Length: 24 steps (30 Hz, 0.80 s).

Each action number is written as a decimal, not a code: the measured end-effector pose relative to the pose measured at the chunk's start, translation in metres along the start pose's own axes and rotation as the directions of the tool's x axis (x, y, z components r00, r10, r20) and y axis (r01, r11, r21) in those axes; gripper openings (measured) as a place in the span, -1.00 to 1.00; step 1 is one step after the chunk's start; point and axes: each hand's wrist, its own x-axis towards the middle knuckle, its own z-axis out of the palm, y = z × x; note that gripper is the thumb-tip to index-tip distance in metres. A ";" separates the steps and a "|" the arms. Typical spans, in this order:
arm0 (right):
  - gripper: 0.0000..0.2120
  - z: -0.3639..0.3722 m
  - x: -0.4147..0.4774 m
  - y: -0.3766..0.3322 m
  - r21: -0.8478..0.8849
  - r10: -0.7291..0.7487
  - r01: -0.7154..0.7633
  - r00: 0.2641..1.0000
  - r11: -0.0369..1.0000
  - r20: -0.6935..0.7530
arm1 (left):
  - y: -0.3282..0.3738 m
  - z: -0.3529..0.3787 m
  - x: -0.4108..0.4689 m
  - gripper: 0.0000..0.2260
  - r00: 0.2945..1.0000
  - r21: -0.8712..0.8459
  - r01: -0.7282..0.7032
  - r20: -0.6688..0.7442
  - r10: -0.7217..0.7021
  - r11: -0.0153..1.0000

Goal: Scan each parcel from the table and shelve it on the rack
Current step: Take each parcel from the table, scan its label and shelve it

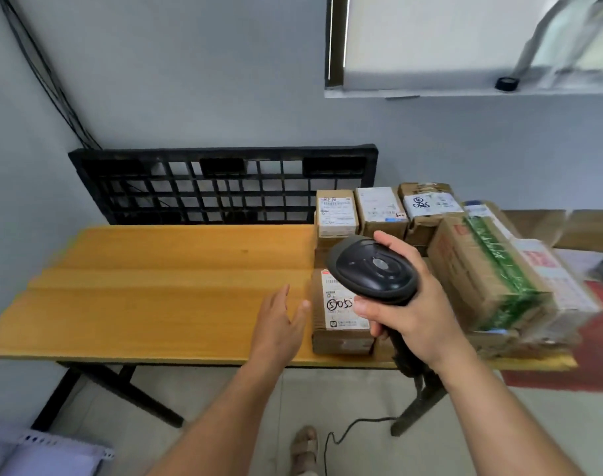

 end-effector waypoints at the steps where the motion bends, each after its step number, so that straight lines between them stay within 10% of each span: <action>1: -0.20 -0.007 0.003 0.004 -0.014 0.007 -0.007 1.000 1.000 -0.023 | 0.002 0.008 0.005 -0.45 0.999 0.009 0.013 0.041 -0.013 1.000; 9: -0.18 -0.035 0.038 0.039 -0.027 0.088 -0.090 0.993 0.996 -0.073 | 0.003 0.044 0.033 -0.45 0.933 -0.033 0.260 0.265 -0.243 0.965; 24: -0.22 -0.041 0.063 0.079 0.057 0.229 -0.226 0.971 0.972 -0.069 | -0.008 0.028 0.048 -0.25 0.856 -0.362 0.402 0.474 -0.205 0.841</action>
